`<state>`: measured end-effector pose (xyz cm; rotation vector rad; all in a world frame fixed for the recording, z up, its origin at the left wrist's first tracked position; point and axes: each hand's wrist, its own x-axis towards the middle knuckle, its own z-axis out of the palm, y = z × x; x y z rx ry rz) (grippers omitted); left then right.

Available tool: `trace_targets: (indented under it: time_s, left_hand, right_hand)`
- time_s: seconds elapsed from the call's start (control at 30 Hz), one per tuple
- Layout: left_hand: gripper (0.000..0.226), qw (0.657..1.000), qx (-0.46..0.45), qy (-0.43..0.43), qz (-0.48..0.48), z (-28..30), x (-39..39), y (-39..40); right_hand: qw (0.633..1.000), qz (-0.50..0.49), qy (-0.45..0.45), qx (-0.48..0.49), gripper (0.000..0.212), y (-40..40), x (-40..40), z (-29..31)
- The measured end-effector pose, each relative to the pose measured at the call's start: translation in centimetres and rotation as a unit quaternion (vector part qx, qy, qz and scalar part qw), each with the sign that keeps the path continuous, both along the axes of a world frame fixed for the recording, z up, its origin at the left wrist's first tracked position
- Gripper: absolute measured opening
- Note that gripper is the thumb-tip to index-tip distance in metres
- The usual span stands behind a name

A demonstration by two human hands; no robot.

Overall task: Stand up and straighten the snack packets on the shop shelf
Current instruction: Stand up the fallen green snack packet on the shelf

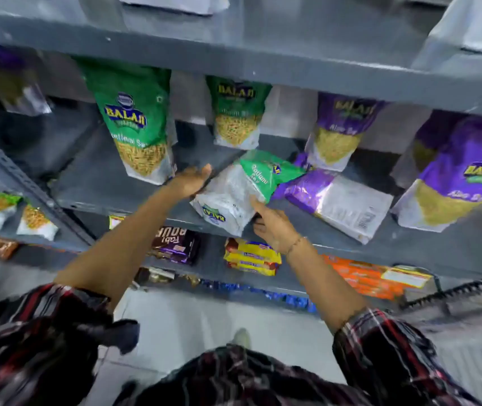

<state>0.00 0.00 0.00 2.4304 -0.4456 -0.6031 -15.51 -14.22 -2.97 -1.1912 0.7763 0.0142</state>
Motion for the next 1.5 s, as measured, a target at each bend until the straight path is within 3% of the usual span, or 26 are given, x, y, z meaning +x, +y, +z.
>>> trace_targets:
  time_s: [0.13,0.3,0.43,0.5,0.67,0.8,0.9,1.1,1.27,1.37,1.5]
  left_hand:
    - [0.051,0.991,-0.04,0.121,-0.036,0.3,0.4,-0.1]
    - [0.032,0.977,-0.08,0.175,-0.095,-1.0,1.1,0.3]
    - [0.085,0.969,-0.132,0.182,-0.101,-1.3,1.9,1.4]
    - [0.094,0.965,-0.161,0.184,-0.099,-1.2,2.1,1.8]
    - [0.068,0.958,-0.235,0.141,-0.086,0.3,3.2,0.9]
    - [0.077,0.961,-0.271,0.053,-0.029,0.8,4.9,-0.9]
    - [0.075,0.967,-0.252,-0.012,0.019,0.0,6.0,-1.9]
    - [0.078,0.976,-0.203,-0.063,0.04,-1.4,5.9,-2.8]
    - [0.072,0.961,-0.244,-0.12,0.055,-3.1,4.6,-1.8]
    - [0.047,0.943,-0.29,-0.133,0.094,-3.8,1.9,-1.7]
    - [0.04,0.956,-0.287,-0.062,-0.014,-4.9,-0.3,-2.5]
  right_hand:
    - [0.998,0.016,0.016,0.051,0.045,0.2,2.0,0.1]
    - [0.999,0.013,0.0,0.038,0.045,0.4,2.9,0.6]
    - [0.999,0.003,-0.026,0.022,0.037,0.3,2.9,0.6]
    - [0.998,0.006,-0.056,-0.005,0.046,0.3,2.8,0.7]
    - [0.984,0.001,-0.089,-0.157,0.063,-1.2,4.6,2.7]
    - [0.939,0.023,-0.084,-0.332,0.063,-3.1,7.8,4.0]
    - [0.917,0.039,-0.069,-0.392,0.062,-3.7,9.8,4.3]
    - [0.898,0.063,-0.039,-0.434,0.064,-3.7,11.1,3.0]
    - [0.878,0.023,-0.032,-0.476,0.065,-3.9,10.9,1.7]
    - [0.899,0.002,-0.016,-0.438,0.044,-4.0,10.6,1.4]
    - [0.9,-0.02,-0.018,-0.435,0.028,-3.7,9.6,1.9]
